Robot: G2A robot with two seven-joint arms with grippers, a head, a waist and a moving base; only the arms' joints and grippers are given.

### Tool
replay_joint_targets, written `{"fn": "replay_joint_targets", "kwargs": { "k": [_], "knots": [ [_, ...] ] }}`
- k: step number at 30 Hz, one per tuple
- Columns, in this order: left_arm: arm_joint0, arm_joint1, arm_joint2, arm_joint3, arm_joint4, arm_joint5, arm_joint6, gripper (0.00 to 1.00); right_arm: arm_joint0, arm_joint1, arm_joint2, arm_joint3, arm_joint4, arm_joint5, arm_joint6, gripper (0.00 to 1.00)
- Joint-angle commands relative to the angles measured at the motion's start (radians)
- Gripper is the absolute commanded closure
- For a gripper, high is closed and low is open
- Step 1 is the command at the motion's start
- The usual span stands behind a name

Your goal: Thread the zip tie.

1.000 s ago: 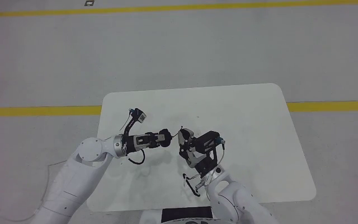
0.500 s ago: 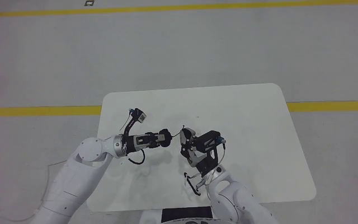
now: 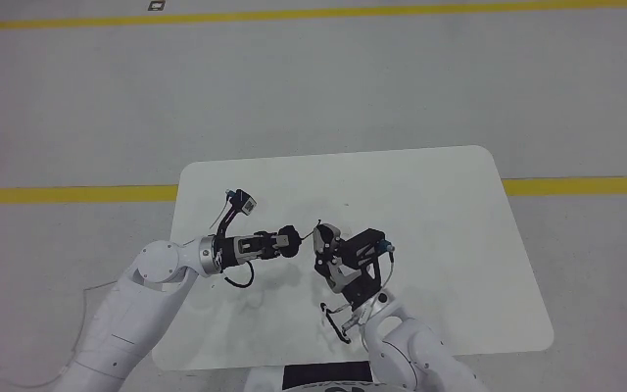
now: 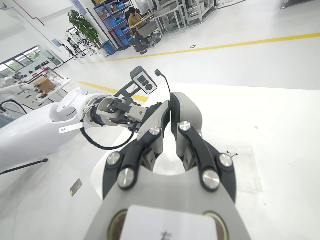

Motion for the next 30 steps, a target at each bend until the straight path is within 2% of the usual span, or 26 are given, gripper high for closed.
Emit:
{"fn": "replay_joint_targets", "kwargs": {
  "k": [1,13,30],
  "knots": [
    [0.0,0.0,0.0,0.0,0.0,0.0,0.0,1.0,0.002,0.0,-0.002,0.001,-0.002,-0.003,0.004,1.0],
    [0.0,0.0,0.0,0.0,0.0,0.0,0.0,1.0,0.015,-0.001,-0.01,0.01,-0.014,-0.002,0.022,1.0],
    [0.0,0.0,0.0,0.0,0.0,0.0,0.0,1.0,0.008,0.0,-0.004,0.013,-0.059,0.036,0.036,1.0]
  ]
}}
